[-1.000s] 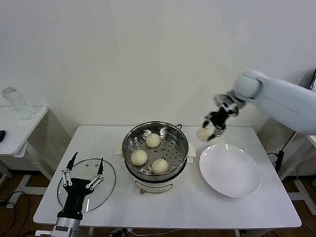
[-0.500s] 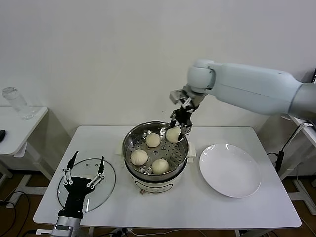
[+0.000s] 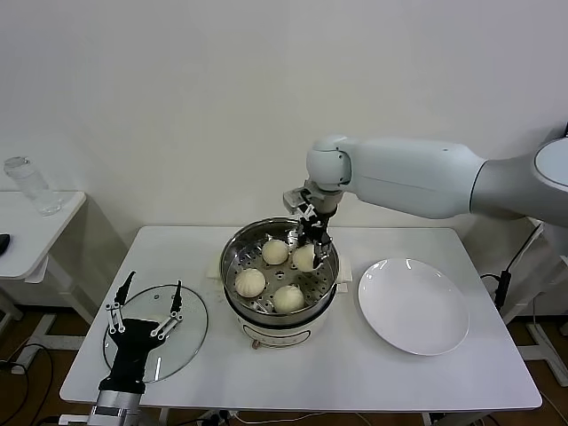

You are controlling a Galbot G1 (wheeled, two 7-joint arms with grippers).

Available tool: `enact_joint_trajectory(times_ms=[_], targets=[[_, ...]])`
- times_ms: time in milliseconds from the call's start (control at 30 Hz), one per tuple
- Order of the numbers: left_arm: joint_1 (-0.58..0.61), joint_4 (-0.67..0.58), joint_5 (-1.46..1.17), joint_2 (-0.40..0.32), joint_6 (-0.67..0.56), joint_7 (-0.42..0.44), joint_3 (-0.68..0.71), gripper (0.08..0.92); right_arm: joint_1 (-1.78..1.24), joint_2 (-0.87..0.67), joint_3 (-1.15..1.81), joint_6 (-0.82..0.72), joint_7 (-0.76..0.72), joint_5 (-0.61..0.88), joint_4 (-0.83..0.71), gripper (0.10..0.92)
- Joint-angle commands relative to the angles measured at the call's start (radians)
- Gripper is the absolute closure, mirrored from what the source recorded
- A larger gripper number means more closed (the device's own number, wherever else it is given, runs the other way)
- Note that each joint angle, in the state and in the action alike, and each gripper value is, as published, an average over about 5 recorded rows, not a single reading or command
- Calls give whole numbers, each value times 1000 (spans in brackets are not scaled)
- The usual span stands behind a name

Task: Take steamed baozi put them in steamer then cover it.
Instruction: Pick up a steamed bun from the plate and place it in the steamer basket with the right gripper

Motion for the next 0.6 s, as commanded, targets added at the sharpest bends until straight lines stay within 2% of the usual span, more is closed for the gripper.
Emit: enact_joint_trajectory(times_ms=[33, 200, 433, 600], targets=[[1, 3, 0, 0, -1, 1, -3, 177, -38, 26, -20, -8, 5, -48, -19, 379], [-2, -1, 0, 0, 2, 0, -8, 177, -51, 20, -14, -7, 11, -62, -17, 347], [-7, 1, 14, -1, 8, -11, -17, 177, -62, -7, 41, -6, 33, -51, -7, 212], [-13, 9, 68, 0, 7, -29, -27, 177, -90, -108, 186, 9, 72, -13, 59, 203]])
